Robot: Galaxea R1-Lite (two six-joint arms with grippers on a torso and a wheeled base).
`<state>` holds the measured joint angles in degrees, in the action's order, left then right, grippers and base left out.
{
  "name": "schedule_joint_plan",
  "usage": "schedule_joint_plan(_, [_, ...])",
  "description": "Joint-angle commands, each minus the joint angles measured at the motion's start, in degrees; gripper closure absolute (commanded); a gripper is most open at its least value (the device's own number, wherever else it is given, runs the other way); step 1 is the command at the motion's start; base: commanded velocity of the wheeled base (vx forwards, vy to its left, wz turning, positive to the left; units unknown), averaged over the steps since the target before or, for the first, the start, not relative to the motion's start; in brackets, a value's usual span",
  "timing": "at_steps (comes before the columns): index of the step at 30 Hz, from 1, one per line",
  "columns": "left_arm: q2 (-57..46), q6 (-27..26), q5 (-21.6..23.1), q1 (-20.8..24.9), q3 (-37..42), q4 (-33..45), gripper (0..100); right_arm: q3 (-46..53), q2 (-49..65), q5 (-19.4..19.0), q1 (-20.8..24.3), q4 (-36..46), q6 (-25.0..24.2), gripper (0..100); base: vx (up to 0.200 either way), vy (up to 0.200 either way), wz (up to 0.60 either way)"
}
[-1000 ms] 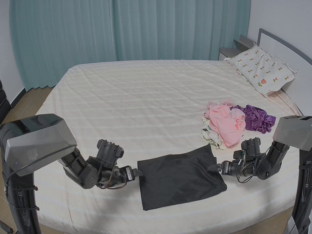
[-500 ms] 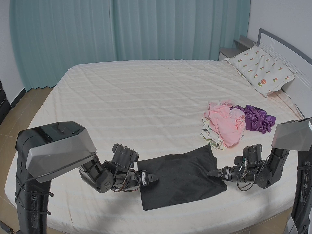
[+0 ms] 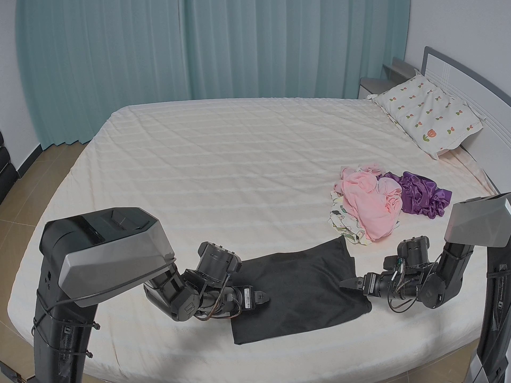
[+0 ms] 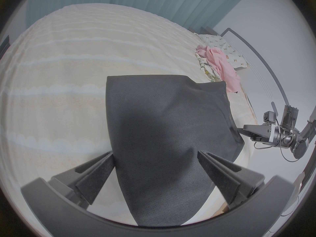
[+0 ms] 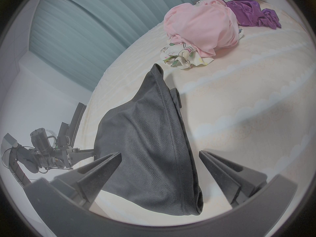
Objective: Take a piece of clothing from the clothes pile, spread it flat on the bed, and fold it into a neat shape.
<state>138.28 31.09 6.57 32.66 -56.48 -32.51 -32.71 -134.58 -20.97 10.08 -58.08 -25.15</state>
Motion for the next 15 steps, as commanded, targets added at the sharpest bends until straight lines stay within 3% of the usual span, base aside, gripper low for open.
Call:
schedule_joint_plan(1, [0.59, -0.06, 0.02, 0.39, -0.39, -0.01, 100, -0.08, -0.06, -0.04, 0.03, -0.02, 0.01, 0, 0.0, 0.0, 0.0])
schedule_joint_plan(15, [-1.52, 1.26, -0.51, -0.75, 1.81, 0.17, 100, 0.28, 0.02, -0.04, 0.03, -0.02, -1.13, 0, 0.0, 0.0, 0.0])
